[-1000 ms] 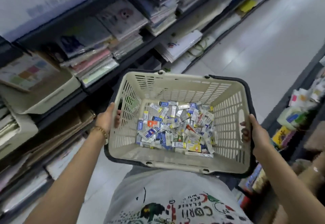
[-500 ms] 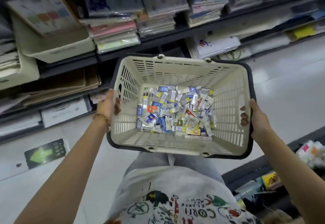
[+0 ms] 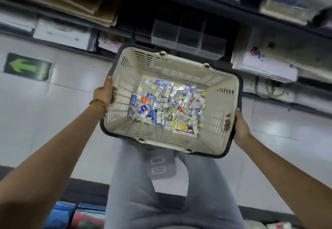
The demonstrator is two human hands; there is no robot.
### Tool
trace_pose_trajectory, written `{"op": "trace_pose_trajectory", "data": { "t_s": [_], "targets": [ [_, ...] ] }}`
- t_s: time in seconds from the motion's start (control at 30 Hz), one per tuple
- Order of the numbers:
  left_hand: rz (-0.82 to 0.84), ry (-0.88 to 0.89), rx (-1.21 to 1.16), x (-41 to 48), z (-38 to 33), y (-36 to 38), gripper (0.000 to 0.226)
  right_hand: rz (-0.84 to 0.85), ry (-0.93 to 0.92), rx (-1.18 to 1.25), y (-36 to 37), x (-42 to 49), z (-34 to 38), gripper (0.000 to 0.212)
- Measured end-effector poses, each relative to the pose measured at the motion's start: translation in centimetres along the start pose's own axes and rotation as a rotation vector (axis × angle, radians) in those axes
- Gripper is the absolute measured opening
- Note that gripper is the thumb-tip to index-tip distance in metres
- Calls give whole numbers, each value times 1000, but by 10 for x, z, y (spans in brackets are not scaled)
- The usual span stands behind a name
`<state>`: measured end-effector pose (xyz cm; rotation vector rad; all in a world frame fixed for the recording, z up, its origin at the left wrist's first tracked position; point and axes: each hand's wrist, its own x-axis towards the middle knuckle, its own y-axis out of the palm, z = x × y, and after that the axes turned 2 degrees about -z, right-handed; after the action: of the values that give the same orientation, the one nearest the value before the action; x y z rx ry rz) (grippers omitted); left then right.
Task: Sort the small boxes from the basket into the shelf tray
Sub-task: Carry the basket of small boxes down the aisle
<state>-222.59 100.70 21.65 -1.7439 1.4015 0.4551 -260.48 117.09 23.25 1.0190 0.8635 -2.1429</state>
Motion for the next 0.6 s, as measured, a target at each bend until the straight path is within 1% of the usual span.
{"op": "trace_pose_trajectory", "data": {
  "t_s": [0.2,0.4,0.53,0.6],
  "targets": [
    [21,-54,19,82,80,46,50,-8,7,-45,35,110,-54,47],
    [80,-50,177,177,162,100,54,-35,4,-75,65,233,-116,47],
    [155,-51,163,219,200,137,49,-80,-64,-83,76,295,-144,46],
    [184,-18,140,239,208,155,46,-102,-106,-70,82,321,-152,46]
  ]
}}
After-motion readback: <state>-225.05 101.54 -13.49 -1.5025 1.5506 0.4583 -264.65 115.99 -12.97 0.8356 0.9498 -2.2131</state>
